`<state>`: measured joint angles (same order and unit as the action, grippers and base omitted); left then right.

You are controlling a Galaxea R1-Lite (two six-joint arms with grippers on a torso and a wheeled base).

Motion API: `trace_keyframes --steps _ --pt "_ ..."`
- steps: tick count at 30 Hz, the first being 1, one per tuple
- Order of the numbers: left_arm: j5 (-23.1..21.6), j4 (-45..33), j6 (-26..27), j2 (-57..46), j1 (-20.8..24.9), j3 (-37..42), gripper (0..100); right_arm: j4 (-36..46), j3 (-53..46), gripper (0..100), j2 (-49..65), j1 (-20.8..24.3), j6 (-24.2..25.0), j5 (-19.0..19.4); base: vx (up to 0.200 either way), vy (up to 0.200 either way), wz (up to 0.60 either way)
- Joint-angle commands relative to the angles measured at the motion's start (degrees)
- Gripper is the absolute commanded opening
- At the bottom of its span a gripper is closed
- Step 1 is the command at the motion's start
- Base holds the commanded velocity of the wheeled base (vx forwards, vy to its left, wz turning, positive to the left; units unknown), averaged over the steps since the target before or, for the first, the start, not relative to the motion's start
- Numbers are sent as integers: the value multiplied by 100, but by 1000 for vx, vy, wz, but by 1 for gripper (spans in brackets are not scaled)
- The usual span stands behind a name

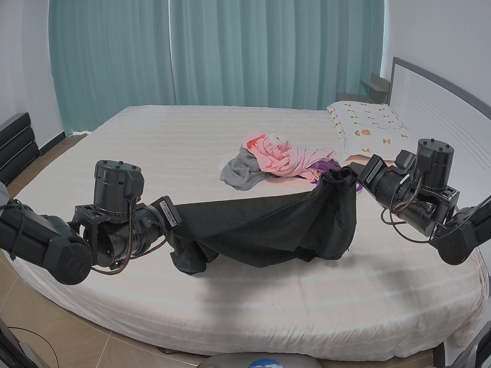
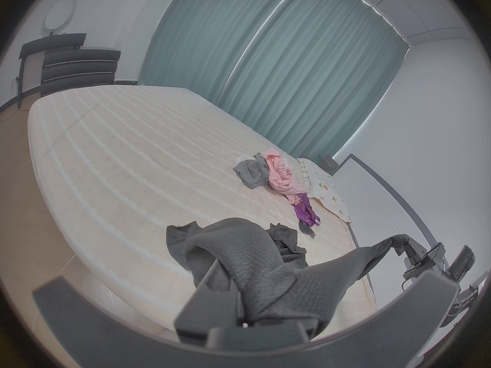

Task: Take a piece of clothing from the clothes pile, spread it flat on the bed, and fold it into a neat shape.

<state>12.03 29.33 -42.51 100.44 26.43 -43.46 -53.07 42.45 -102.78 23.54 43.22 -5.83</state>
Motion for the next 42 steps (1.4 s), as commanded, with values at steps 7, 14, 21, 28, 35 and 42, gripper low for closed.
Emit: trace_keyframes --steps 7,14,21,28,35,42 --pt "10 11 -3 -7 -24 -75 0 -2 71 0 21 1 3 -24 0 200 0" --pt "18 11 6 -24 -33 -154 0 -11 88 0 39 1 -6 -33 0 200 0" --pt "27 2 6 -42 -33 -189 0 -169 71 0 39 -7 -15 -41 0 200 0" --pt "36 11 6 -42 -41 -189 0 -169 71 0 56 -16 -6 -41 0 200 0" --pt "54 11 15 -51 -41 -189 0 -169 62 0 100 -16 -6 -41 0 200 0" --pt "54 11 23 -59 -41 -189 0 -169 18 0 162 -34 -6 -41 0 200 0"
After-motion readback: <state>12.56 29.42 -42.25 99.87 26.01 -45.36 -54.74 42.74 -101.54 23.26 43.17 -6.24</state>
